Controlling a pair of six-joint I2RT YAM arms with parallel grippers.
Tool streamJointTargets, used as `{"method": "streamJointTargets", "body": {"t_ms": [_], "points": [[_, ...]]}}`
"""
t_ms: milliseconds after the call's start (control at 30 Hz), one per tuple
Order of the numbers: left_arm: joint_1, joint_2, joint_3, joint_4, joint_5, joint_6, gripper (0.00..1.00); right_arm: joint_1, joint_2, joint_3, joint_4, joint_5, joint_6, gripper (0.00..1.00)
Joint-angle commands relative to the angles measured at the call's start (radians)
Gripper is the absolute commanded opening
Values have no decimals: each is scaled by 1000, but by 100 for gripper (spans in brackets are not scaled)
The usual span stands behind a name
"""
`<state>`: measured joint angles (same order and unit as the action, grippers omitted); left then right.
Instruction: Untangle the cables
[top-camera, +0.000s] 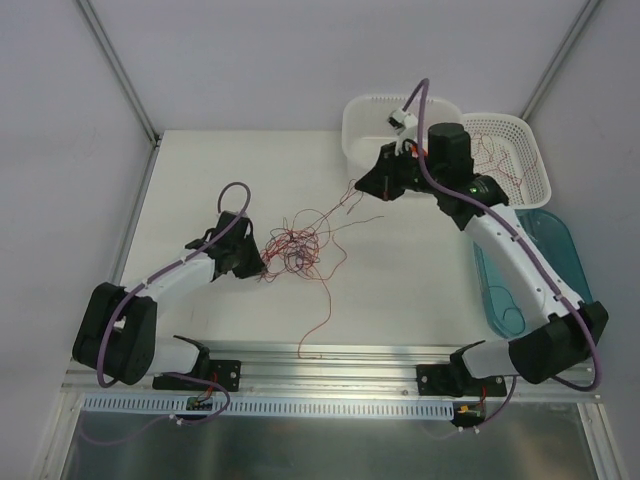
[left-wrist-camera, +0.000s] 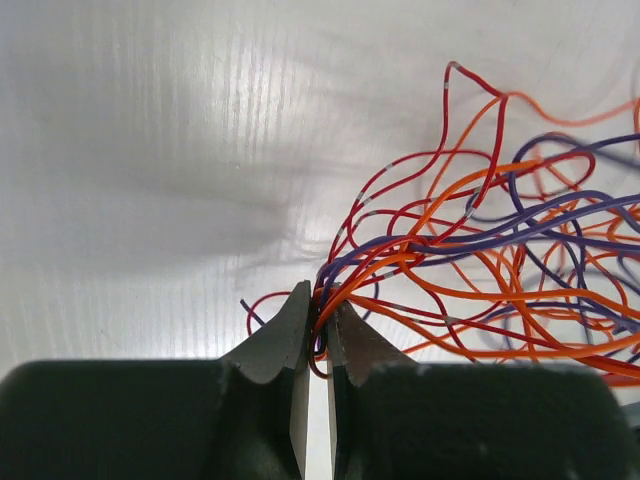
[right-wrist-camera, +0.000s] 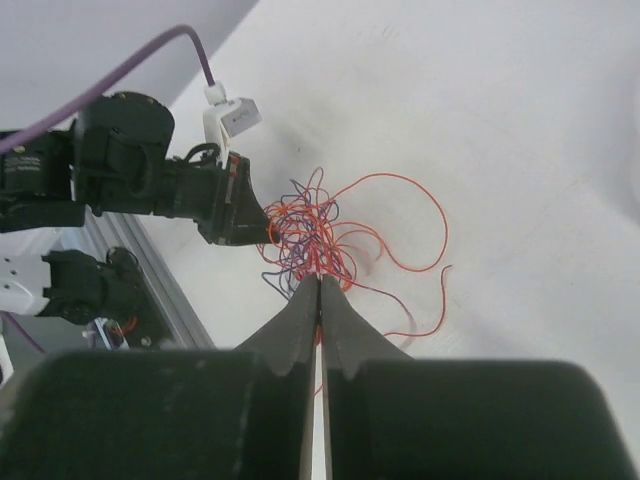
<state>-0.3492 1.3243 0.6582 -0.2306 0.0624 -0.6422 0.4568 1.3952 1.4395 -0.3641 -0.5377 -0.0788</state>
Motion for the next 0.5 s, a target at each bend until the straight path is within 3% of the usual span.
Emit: {"method": "streamJointTargets", "body": {"t_ms": [0,200,467], "points": [[36,-2,14,-108,-94,12,0,-92,-111,41,50,-68,60,1],[88,-57,53,-182,-159,68,0,-230,-226,97,8,-90,74,1],[121,-63,158,-318,-404,210,0,-340,-343,188,-6,-12,100,1]]}}
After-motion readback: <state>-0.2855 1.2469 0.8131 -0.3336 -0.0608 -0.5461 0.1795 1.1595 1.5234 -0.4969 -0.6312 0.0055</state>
